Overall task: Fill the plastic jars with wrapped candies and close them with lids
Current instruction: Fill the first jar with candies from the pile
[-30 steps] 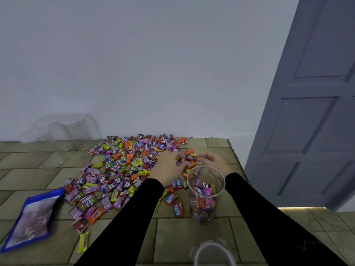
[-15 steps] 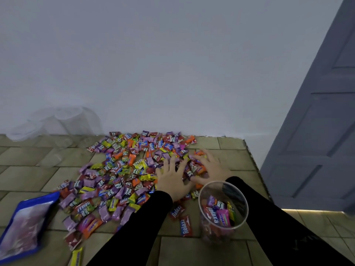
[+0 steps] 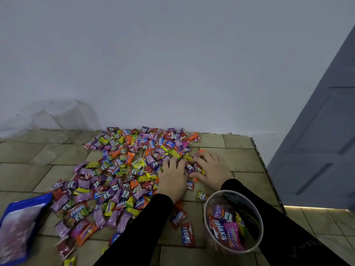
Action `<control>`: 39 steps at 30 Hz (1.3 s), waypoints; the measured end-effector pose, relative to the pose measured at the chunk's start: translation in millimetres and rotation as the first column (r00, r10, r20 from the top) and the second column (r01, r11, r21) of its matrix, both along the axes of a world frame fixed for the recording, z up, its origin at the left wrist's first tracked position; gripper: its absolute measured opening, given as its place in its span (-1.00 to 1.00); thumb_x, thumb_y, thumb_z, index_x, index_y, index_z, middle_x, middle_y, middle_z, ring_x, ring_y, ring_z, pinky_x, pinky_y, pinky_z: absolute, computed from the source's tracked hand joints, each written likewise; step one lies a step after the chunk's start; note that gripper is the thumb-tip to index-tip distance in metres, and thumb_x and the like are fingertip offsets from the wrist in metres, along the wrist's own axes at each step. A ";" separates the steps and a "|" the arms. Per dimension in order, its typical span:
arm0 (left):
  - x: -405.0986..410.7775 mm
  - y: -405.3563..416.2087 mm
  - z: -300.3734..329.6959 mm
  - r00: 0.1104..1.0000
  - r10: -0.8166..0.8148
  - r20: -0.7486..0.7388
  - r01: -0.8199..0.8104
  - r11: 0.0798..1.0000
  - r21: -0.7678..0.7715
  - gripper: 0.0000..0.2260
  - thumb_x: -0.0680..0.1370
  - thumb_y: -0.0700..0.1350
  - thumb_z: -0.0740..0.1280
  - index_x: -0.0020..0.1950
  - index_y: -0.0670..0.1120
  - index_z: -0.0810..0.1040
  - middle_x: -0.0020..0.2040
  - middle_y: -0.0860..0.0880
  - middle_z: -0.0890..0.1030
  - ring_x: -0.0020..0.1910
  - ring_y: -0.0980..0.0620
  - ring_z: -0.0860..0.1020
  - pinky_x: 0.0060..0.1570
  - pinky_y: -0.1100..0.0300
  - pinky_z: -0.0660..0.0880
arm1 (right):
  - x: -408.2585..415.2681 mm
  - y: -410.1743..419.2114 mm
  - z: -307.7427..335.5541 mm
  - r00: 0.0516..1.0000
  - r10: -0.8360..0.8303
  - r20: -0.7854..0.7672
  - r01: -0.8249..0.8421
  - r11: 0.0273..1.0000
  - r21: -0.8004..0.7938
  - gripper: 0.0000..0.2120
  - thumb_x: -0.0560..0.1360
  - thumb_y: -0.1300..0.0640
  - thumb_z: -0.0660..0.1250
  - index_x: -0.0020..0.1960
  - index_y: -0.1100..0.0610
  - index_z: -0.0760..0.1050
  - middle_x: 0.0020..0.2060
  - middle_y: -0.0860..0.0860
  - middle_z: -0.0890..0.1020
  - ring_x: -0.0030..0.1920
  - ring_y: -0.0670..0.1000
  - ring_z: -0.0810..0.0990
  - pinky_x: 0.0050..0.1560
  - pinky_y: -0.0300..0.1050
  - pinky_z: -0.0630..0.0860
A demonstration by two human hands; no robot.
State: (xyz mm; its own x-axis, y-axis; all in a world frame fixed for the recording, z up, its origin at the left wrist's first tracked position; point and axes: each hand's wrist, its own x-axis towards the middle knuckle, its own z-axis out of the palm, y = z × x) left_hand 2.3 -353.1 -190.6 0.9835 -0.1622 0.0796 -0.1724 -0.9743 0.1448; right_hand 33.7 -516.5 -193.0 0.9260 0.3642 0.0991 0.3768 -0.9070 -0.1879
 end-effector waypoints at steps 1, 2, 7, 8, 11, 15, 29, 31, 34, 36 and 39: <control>2.5 -0.1 0.4 1.000 0.002 0.001 -0.002 1.000 -0.008 -0.63 0.64 0.08 0.04 0.42 0.02 0.26 0.38 -0.04 0.29 0.37 -0.10 0.24 0.18 -0.02 0.42 | 2.0 0.1 -1.3 1.000 0.009 -0.009 -0.008 1.000 0.018 -0.24 0.34 -0.43 -0.14 0.29 -0.04 0.44 0.26 -0.02 0.45 0.24 0.07 0.39 0.20 -0.03 0.32; 4.6 0.2 1.5 1.000 0.004 0.000 -0.004 1.000 -0.015 -0.65 0.65 0.06 0.08 0.41 0.00 0.26 0.36 -0.04 0.31 0.34 -0.09 0.26 0.16 0.00 0.43 | 3.5 0.9 -2.3 1.000 0.017 -0.010 -0.016 0.999 0.044 -0.26 0.36 -0.41 -0.11 0.26 -0.01 0.47 0.23 0.00 0.48 0.22 0.08 0.41 0.20 -0.05 0.33; 13.9 3.2 3.5 0.999 0.013 -0.042 -0.015 0.999 -0.051 -0.64 0.67 0.05 0.06 0.41 -0.07 0.25 0.31 -0.07 0.35 0.27 -0.08 0.30 0.11 0.03 0.44 | 9.5 6.7 -4.6 1.000 -0.006 -0.023 0.008 0.998 0.061 -0.67 0.60 -0.08 0.15 0.19 0.13 0.46 0.21 0.06 0.50 0.31 0.08 0.38 0.28 -0.12 0.25; 14.8 3.4 3.9 0.999 0.011 -0.052 -0.014 0.998 -0.065 -0.65 0.67 0.05 0.06 0.40 -0.08 0.25 0.30 -0.07 0.36 0.26 -0.09 0.30 0.11 0.02 0.44 | 9.9 7.4 -3.1 0.998 -0.021 -0.055 0.024 0.998 0.055 -0.70 0.61 -0.06 0.14 0.19 0.12 0.45 0.22 0.06 0.49 0.33 0.07 0.36 0.28 -0.10 0.26; 14.8 4.2 7.1 0.995 -0.005 -0.095 -0.012 0.986 -0.168 -0.67 0.66 0.06 0.07 0.35 -0.09 0.29 0.26 -0.08 0.38 0.23 -0.08 0.30 0.16 -0.03 0.39 | 9.5 6.3 3.1 0.987 -0.038 -0.154 0.055 0.993 0.107 -0.72 0.61 -0.07 0.15 0.16 0.09 0.45 0.21 0.04 0.49 0.33 0.02 0.36 0.23 -0.06 0.37; 12.6 7.0 14.4 0.994 0.048 -0.094 -0.071 0.963 -0.259 -0.70 0.66 0.09 0.03 0.24 -0.06 0.36 0.21 -0.06 0.43 0.21 -0.07 0.32 0.18 -0.07 0.34 | 6.9 3.7 8.9 0.984 -0.033 -0.178 0.085 0.952 0.292 -0.82 0.60 0.00 0.21 0.06 0.10 0.46 0.00 0.00 0.53 0.06 0.01 0.48 0.02 -0.15 0.36; 1.2 0.4 41.1 0.986 0.125 0.111 -0.080 0.937 -0.341 -0.74 0.68 0.05 -0.01 0.12 -0.07 0.37 -0.01 -0.01 0.42 0.05 -0.06 0.36 0.10 0.00 0.29 | -13.8 0.1 66.2 0.997 -0.002 -0.080 0.051 0.779 0.625 -0.92 0.60 0.10 0.23 -0.06 0.08 0.42 -0.20 -0.05 0.53 -0.21 -0.17 0.48 -0.22 -0.50 0.34; -1.1 0.6 46.0 0.981 0.125 0.148 -0.055 0.912 -0.406 -0.77 0.68 0.03 0.01 0.08 -0.07 0.37 -0.06 0.01 0.39 -0.02 -0.04 0.36 -0.02 0.09 0.29 | -14.2 -0.4 74.6 0.998 -0.012 -0.060 0.048 0.757 0.652 -0.92 0.60 0.08 0.23 -0.05 0.06 0.44 -0.20 -0.10 0.53 -0.20 -0.25 0.47 -0.18 -0.47 0.33; -4.8 -1.5 61.7 0.974 0.135 0.180 -0.018 0.844 -0.536 -0.77 0.68 0.02 0.02 -0.04 -0.08 0.33 -0.14 -0.02 0.40 -0.12 -0.03 0.36 -0.14 0.13 0.26 | -15.4 -0.3 89.9 0.997 -0.043 -0.058 0.072 0.699 0.711 -0.92 0.59 0.04 0.23 -0.06 0.01 0.44 -0.23 -0.19 0.52 -0.27 -0.31 0.48 -0.23 -0.38 0.34; -7.5 -4.1 76.0 0.973 0.139 0.183 0.014 0.761 -0.648 -0.74 0.68 0.03 0.02 -0.08 -0.09 0.33 -0.20 -0.02 0.40 -0.19 -0.02 0.37 -0.22 0.13 0.27 | -18.5 0.5 102.6 0.997 -0.060 -0.041 0.071 0.670 0.739 -0.91 0.59 0.02 0.23 -0.06 0.01 0.46 -0.22 -0.18 0.55 -0.23 -0.28 0.50 -0.21 -0.44 0.36; -15.9 -8.6 100.3 0.972 0.138 0.190 0.055 0.654 -0.755 -0.74 0.68 0.03 0.02 -0.11 -0.07 0.32 -0.25 -0.01 0.37 -0.27 0.04 0.33 -0.32 0.20 0.25 | -28.1 3.2 122.0 0.997 -0.082 0.007 0.046 0.624 0.780 -0.88 0.58 0.01 0.24 -0.06 0.04 0.48 -0.20 -0.15 0.57 -0.21 -0.27 0.50 -0.18 -0.47 0.36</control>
